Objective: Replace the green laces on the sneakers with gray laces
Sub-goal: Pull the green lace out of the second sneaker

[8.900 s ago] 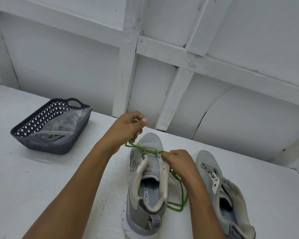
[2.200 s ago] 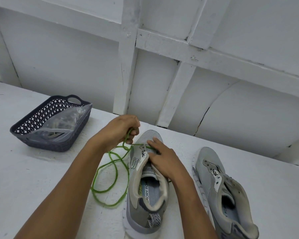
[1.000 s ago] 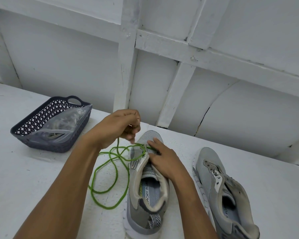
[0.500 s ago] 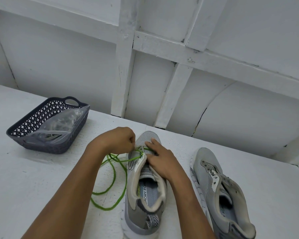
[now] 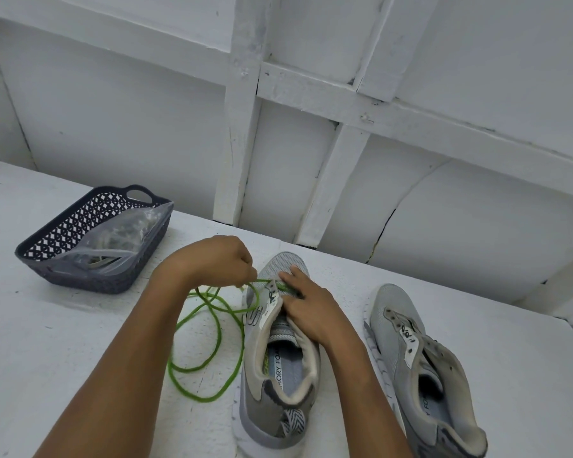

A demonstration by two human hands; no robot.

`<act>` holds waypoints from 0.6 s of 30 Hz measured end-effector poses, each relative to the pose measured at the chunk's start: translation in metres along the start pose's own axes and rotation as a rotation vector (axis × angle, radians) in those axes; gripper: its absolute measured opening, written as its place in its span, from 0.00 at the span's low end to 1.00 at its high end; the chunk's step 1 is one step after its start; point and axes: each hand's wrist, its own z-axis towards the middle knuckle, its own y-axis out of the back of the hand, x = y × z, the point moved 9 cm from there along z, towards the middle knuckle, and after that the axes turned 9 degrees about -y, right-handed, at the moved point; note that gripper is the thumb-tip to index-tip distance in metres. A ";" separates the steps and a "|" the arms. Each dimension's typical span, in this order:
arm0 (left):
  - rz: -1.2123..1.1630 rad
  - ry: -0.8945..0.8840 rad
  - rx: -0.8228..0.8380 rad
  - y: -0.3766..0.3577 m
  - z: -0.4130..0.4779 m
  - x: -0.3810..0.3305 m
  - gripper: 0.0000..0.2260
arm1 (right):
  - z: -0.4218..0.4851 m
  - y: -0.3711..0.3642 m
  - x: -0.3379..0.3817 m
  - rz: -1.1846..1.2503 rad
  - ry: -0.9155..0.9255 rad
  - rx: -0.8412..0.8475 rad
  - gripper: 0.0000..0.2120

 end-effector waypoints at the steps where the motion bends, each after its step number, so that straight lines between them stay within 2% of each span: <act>1: -0.002 0.012 -0.016 0.005 -0.002 0.004 0.11 | 0.000 0.000 0.001 -0.005 0.002 0.006 0.25; 11: -0.149 0.129 -0.201 0.041 -0.021 0.042 0.13 | -0.008 0.005 0.008 0.042 0.021 -0.015 0.22; 14: -0.201 0.114 -0.257 0.051 -0.028 0.046 0.12 | -0.009 0.006 0.011 0.044 0.017 -0.024 0.21; 18: -0.202 0.010 -0.203 0.048 -0.029 0.036 0.09 | -0.015 0.013 0.014 0.017 0.004 -0.085 0.20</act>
